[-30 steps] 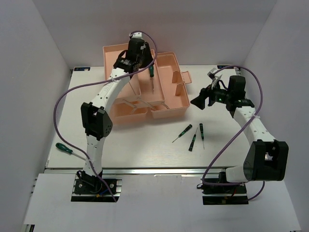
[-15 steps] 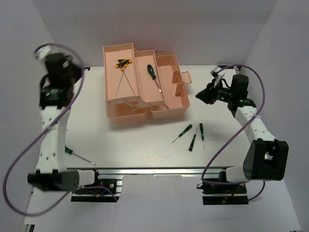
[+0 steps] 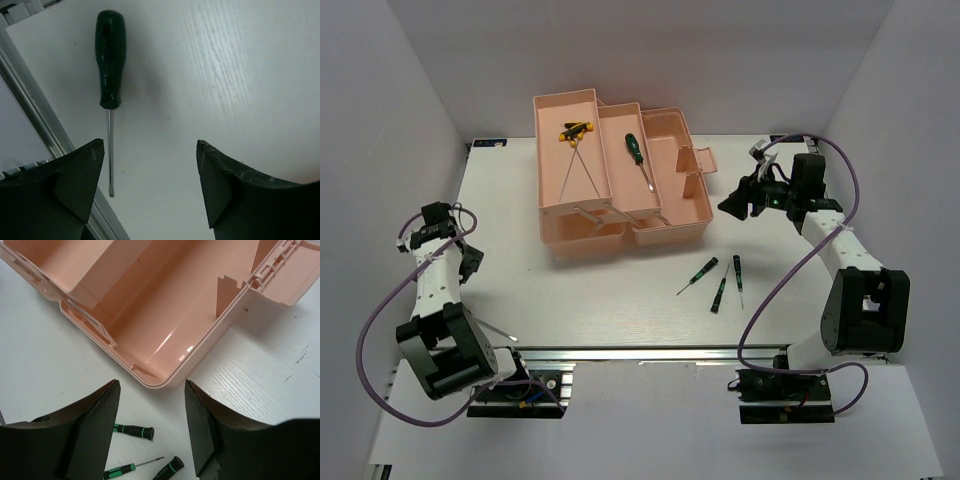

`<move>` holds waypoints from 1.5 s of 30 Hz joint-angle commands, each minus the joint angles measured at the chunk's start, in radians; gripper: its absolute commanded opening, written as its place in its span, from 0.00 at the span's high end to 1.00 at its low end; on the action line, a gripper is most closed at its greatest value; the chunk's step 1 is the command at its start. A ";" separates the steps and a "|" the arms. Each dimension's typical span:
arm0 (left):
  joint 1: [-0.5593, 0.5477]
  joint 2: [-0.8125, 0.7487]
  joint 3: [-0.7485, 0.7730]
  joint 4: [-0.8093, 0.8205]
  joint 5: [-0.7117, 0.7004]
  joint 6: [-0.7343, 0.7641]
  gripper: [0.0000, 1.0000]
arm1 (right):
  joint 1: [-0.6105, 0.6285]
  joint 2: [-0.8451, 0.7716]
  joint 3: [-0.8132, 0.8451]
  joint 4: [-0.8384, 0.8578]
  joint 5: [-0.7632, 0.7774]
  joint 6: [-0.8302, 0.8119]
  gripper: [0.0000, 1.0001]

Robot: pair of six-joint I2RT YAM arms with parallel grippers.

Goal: Sort the tools into containers

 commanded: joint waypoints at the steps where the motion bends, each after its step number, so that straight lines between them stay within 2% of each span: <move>1: 0.010 0.001 -0.031 0.065 -0.088 0.051 0.16 | -0.001 -0.004 0.054 -0.032 -0.020 -0.034 0.40; 3: 0.010 0.021 -0.068 0.143 -0.081 0.106 0.16 | -0.002 0.011 0.070 -0.049 -0.023 -0.041 0.39; 11: 0.016 0.165 -0.120 0.263 -0.180 0.196 0.17 | -0.002 0.075 0.197 -0.165 -0.034 -0.104 0.38; 16: 0.069 0.155 -0.196 0.312 -0.160 0.213 0.21 | -0.002 0.109 0.275 -0.228 -0.032 -0.101 0.38; 22: 0.112 0.161 -0.209 0.353 -0.131 0.244 0.26 | -0.002 0.125 0.305 -0.250 -0.038 -0.075 0.38; 25: 0.152 0.210 -0.220 0.378 -0.066 0.258 0.32 | -0.002 0.123 0.311 -0.245 -0.043 -0.055 0.38; 26: 0.164 0.222 -0.233 0.394 -0.025 0.262 0.38 | -0.001 0.123 0.314 -0.244 -0.048 -0.046 0.38; 29: 0.181 0.256 -0.253 0.410 0.039 0.279 0.45 | -0.002 0.114 0.325 -0.239 -0.055 -0.043 0.38; 35: 0.217 0.230 -0.289 0.439 0.147 0.284 0.46 | -0.001 0.096 0.323 -0.215 -0.083 -0.034 0.37; 39: 0.218 0.224 -0.322 0.477 0.347 0.298 0.56 | -0.002 0.089 0.308 -0.175 -0.106 0.000 0.37; 43: 0.217 0.207 -0.370 0.548 0.550 0.299 0.60 | -0.001 0.083 0.305 -0.150 -0.135 0.017 0.37; 45: 0.217 0.198 -0.378 0.566 0.609 0.301 0.63 | -0.002 0.076 0.300 -0.143 -0.146 0.020 0.37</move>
